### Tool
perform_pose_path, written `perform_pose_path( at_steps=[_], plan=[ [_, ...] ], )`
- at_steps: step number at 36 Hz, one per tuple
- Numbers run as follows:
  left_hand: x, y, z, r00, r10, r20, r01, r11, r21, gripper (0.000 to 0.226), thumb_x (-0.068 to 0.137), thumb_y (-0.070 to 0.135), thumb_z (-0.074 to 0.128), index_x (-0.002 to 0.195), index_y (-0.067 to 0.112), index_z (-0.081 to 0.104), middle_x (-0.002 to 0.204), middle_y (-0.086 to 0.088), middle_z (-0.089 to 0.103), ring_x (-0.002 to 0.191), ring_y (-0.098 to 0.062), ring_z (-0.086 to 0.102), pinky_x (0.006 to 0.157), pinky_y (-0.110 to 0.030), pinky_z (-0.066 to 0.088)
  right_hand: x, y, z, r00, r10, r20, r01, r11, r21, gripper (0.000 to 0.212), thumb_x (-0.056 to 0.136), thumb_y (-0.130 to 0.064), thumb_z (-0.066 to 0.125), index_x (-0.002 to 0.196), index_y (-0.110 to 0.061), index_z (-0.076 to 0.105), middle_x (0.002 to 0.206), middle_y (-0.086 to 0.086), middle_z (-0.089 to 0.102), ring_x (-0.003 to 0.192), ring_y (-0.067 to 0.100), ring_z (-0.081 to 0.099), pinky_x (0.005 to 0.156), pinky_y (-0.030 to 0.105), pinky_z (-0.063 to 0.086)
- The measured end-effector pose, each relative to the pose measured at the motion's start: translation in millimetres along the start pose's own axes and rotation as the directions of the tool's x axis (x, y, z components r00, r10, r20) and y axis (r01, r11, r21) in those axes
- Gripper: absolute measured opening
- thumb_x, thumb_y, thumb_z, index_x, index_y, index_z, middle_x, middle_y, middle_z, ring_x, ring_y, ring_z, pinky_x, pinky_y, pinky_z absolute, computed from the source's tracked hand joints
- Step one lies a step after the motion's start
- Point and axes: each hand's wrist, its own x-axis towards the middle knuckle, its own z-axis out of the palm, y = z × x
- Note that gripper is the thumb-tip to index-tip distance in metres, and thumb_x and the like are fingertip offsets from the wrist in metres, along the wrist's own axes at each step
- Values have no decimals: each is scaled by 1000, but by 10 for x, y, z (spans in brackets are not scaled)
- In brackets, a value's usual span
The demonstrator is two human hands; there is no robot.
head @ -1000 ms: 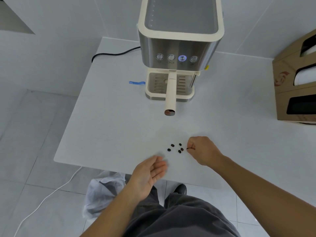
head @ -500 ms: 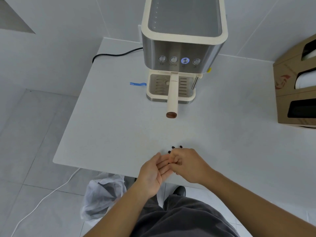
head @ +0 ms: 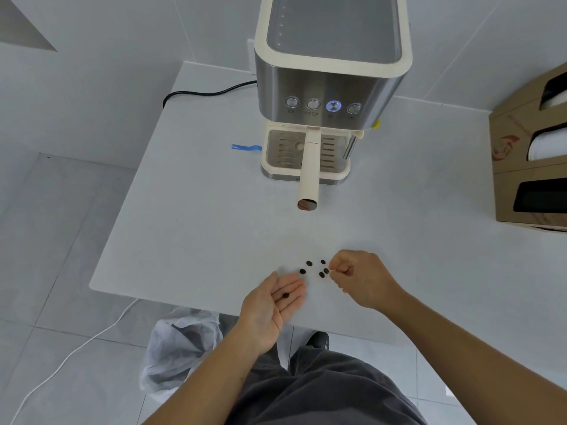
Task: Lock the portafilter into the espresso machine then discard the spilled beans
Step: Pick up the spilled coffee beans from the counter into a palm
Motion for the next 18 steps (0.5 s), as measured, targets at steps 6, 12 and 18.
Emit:
perform_pose_path(
  at_steps=[6,12,18],
  plan=[
    [-4,4,-67,1000,1,-8,-1,1000,-8,43,104,27,41,107,-7,67,103,-21,75,100,-29,72,87,-38,55,168,-11,49,999,29,-21,-31,996,-85,9,88,-15,62,94,-17,69,87,1,69,75,19,64,70,30,55],
    [-19,20,-93,1000,4,-19,-5,1000,-28,44,104,29,41,106,-7,67,103,-21,75,100,-29,71,85,-37,55,312,-98,91,999,29,-16,-31,992,-121,7,86,-15,61,90,-19,65,80,0,65,67,17,59,56,22,44],
    [-46,14,-126,1000,7,-10,-7,999,-44,45,104,30,40,107,-6,66,103,-21,75,104,-30,69,87,-37,54,335,-124,105,1000,18,17,-14,981,-195,18,87,-9,57,74,-21,62,78,-5,62,63,10,54,51,18,40]
  ],
)
